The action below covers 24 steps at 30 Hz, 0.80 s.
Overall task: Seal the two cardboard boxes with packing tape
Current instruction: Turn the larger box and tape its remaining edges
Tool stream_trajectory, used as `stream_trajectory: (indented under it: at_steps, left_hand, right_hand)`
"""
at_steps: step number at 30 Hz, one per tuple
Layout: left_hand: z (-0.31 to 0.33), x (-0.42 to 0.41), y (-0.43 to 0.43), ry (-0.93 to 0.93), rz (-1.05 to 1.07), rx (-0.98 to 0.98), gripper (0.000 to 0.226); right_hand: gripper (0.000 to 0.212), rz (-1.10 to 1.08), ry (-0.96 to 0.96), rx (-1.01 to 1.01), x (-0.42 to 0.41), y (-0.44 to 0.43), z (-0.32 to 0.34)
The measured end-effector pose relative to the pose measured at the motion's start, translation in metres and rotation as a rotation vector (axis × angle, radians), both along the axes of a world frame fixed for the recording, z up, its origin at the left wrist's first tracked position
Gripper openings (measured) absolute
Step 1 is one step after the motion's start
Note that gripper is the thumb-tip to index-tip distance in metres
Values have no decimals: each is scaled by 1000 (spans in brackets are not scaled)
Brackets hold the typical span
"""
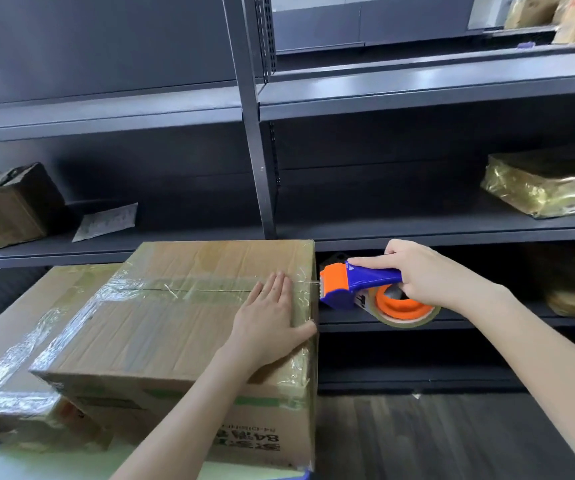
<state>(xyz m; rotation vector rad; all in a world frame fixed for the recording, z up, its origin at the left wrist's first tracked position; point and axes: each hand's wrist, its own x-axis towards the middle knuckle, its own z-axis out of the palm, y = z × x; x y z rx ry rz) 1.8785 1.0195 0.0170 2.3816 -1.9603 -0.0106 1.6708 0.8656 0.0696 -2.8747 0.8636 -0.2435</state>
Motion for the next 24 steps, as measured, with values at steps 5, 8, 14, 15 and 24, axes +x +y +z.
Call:
stream_trajectory:
  at_steps: [5,8,14,15,24]
  left_hand:
    - [3,-2,-2,28,-42,-16,85]
    - [2,-2,-3,25,-45,-26,84]
    - [1,-2,-2,38,-46,-51,84]
    - [1,-1,-2,40,-48,-53,84]
    - [-2,-1,3,33,-80,-69,77]
  right_hand:
    - [69,11,6,41,-10,3,1]
    - [69,12,17,35,-12,4,4]
    - [67,-6,47,52,-11,8,7]
    - [68,-10,49,67,-11,8,8]
    - [75,-69,159,-134,-28,1,-2]
